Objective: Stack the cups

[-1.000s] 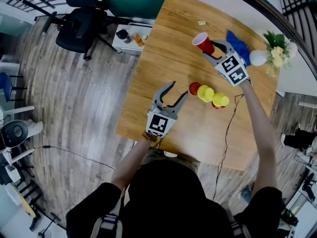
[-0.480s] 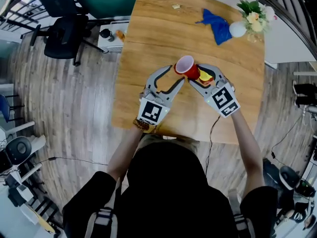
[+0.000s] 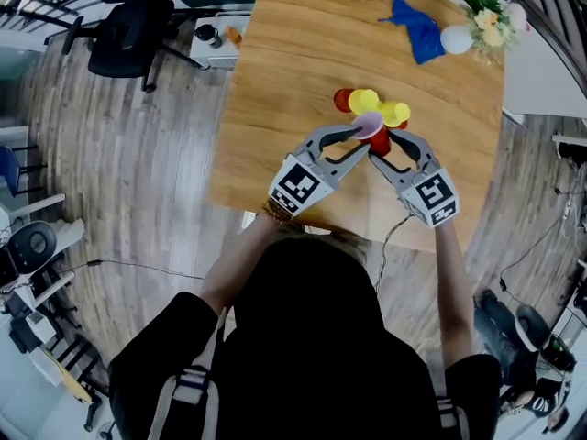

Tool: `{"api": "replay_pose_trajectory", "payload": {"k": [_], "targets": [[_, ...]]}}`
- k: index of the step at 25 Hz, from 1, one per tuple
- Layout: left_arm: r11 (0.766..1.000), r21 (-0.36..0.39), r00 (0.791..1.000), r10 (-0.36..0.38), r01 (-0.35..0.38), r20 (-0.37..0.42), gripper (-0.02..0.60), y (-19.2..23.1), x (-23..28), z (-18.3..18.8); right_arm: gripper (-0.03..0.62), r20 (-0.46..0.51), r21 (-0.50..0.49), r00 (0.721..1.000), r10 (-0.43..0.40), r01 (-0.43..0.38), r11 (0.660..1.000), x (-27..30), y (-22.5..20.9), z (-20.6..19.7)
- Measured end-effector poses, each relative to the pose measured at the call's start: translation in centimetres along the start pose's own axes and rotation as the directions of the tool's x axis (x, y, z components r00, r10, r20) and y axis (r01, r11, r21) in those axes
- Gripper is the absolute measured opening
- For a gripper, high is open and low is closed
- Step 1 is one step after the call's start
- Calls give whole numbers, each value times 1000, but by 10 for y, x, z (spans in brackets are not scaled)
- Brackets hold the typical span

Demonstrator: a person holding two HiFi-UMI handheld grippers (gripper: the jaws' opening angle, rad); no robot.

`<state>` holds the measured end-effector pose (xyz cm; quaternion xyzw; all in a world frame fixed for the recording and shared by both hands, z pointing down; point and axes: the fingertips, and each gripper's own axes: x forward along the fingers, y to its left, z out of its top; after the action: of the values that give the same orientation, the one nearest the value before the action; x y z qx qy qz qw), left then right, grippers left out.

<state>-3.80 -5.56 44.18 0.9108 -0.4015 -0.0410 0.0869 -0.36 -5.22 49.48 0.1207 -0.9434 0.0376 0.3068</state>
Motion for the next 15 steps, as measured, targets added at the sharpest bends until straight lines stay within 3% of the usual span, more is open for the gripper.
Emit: {"api": "replay_pose_trajectory", "payload": {"k": [3, 6, 9, 15], "targets": [[998, -64, 999, -22, 25, 43, 97, -3, -3, 11, 235, 97, 106, 995, 7, -18, 994, -12, 1, -3], [989, -144, 996, -17, 29, 89, 49, -3, -6, 17, 235, 208, 249, 978, -4, -49, 967, -22, -4, -1], [977, -212, 992, -7, 33, 123, 41, -2, -13, 22, 239, 265, 318, 964, -18, -70, 945, -23, -2, 2], [918, -389, 980, -1, 80, 197, 37, 1, -24, 26, 258, 362, 433, 932, -30, -140, 890, -19, 2, 6]]}}
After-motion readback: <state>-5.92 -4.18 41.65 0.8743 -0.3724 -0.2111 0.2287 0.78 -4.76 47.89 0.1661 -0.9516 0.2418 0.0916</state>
